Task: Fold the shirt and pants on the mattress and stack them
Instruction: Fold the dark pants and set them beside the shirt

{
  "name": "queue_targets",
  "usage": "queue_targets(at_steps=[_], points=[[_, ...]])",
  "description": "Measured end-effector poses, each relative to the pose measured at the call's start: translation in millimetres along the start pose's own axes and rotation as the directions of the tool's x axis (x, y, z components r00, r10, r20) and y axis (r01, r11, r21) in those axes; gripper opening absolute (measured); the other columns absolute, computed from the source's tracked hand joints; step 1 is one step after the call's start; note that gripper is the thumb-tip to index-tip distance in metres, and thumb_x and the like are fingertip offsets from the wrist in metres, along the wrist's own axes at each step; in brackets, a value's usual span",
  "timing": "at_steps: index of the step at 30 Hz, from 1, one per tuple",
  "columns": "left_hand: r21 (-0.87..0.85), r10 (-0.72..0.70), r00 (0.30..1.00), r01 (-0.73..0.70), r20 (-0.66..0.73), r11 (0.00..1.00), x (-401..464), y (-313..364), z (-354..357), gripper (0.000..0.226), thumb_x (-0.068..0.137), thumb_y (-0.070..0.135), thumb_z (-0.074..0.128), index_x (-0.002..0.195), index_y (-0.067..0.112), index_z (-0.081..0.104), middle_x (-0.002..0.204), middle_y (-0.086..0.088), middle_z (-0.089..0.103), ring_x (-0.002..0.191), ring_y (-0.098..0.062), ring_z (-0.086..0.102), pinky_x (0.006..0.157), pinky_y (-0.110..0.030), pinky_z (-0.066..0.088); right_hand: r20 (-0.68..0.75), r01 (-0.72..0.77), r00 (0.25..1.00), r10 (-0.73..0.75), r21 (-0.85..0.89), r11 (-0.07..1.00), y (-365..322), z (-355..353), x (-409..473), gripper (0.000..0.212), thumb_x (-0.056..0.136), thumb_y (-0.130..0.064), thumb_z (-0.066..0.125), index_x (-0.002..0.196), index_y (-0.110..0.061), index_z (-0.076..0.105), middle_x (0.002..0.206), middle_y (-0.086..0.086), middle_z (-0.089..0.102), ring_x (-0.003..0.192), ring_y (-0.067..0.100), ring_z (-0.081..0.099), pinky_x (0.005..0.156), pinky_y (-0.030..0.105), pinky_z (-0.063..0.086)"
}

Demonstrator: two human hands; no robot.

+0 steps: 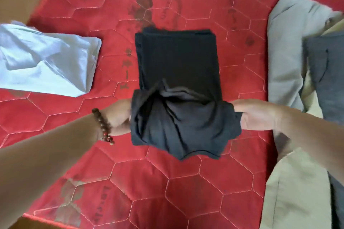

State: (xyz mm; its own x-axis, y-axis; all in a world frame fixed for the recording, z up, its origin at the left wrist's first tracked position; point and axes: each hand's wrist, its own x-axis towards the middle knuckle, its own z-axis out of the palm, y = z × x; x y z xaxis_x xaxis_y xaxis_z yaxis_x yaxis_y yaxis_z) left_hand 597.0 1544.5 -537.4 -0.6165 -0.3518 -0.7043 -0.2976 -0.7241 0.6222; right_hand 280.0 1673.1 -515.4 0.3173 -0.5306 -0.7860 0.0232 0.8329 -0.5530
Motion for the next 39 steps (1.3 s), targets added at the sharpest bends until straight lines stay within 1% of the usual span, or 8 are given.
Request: queue_targets(at_steps=[6,15,20,25,28,31,35,39], points=[[-0.211,-0.265,0.961,0.242,-0.084,0.947,29,-19,-18,0.046,0.081,0.041,0.062,0.117,0.014,0.065,0.121,-0.004,0.066,0.103,-0.024,0.067,0.076,-0.037,0.055,-0.078,0.071,0.996,-0.035,0.52,0.851,30,2,41,0.048,0.097,-0.049,0.043,0.131,-0.019,0.058,0.133,0.008,0.06,0.124,0.027,0.055,0.1,0.044,0.044],[-0.248,-0.31,0.935,0.263,-0.173,0.932,27,-24,-12,0.042,0.098,0.048,0.041,0.117,0.018,0.063,0.111,-0.005,0.072,0.097,-0.025,0.07,0.077,-0.042,0.055,-0.417,0.081,0.902,0.109,0.413,0.907,44,27,39,0.025,0.094,-0.03,0.06,0.113,-0.015,0.067,0.105,0.002,0.073,0.094,0.019,0.071,0.075,0.032,0.055],[-0.094,-0.207,0.925,0.186,-0.32,0.978,37,6,-18,0.039,0.094,0.042,0.053,0.105,0.006,0.061,0.097,-0.013,0.059,0.083,-0.031,0.057,0.07,-0.037,0.051,-0.746,-0.148,0.564,-0.355,-0.514,0.845,28,22,51,0.044,0.076,-0.043,0.075,0.105,-0.014,0.057,0.086,-0.003,0.058,0.077,0.016,0.056,0.063,0.025,0.043],[-0.128,0.005,0.939,-0.052,-0.345,0.99,59,38,-14,0.036,0.091,0.023,0.063,0.116,-0.002,0.063,0.112,-0.019,0.066,0.097,-0.033,0.063,0.083,-0.04,0.053,-0.395,-0.152,0.609,-0.688,-0.909,0.387,4,18,78,0.055,0.077,-0.029,0.077,0.126,-0.013,0.059,0.11,0.008,0.057,0.097,0.03,0.051,0.086,0.042,0.045],[-0.03,0.117,0.923,-0.137,-0.366,0.99,67,45,-15,0.024,0.092,0.009,0.06,0.115,0.002,0.063,0.11,-0.018,0.069,0.101,-0.033,0.066,0.089,-0.046,0.054,-0.49,0.157,0.508,-0.708,-0.756,0.636,-15,11,82,0.01,0.09,-0.007,0.06,0.094,-0.013,0.068,0.086,0.002,0.067,0.08,0.023,0.059,0.072,0.027,0.045],[-0.087,0.174,0.924,-0.215,-0.341,0.973,73,46,-25,0.017,0.094,0.007,0.055,0.107,0.008,0.067,0.103,-0.011,0.073,0.093,-0.025,0.069,0.075,-0.036,0.058,-0.735,0.288,0.462,-0.496,-0.405,0.868,-45,-11,80,0.032,0.098,-0.035,0.051,0.071,-0.022,0.063,0.069,-0.015,0.064,0.066,0.005,0.057,0.061,0.019,0.041],[-0.16,0.089,0.926,-0.157,-0.367,0.975,79,46,-29,0.014,0.097,0.022,0.054,0.102,0.014,0.065,0.091,-0.003,0.071,0.073,-0.016,0.067,0.064,-0.03,0.056,-0.751,0.1,0.659,0.03,0.127,0.987,-60,-27,79,0.048,0.089,-0.065,0.046,0.084,-0.02,0.064,0.069,-0.007,0.067,0.063,0.011,0.062,0.062,0.029,0.048],[-0.097,0.071,0.936,-0.111,-0.344,0.989,82,47,-31,0.016,0.097,0.021,0.055,0.11,0.016,0.062,0.093,-0.003,0.071,0.07,-0.015,0.065,0.06,-0.03,0.054,-0.583,0.086,0.811,-0.046,0.041,0.995,-37,-30,77,0.027,0.089,-0.044,0.062,0.108,-0.025,0.064,0.101,-0.004,0.074,0.087,0.017,0.072,0.071,0.034,0.055]])
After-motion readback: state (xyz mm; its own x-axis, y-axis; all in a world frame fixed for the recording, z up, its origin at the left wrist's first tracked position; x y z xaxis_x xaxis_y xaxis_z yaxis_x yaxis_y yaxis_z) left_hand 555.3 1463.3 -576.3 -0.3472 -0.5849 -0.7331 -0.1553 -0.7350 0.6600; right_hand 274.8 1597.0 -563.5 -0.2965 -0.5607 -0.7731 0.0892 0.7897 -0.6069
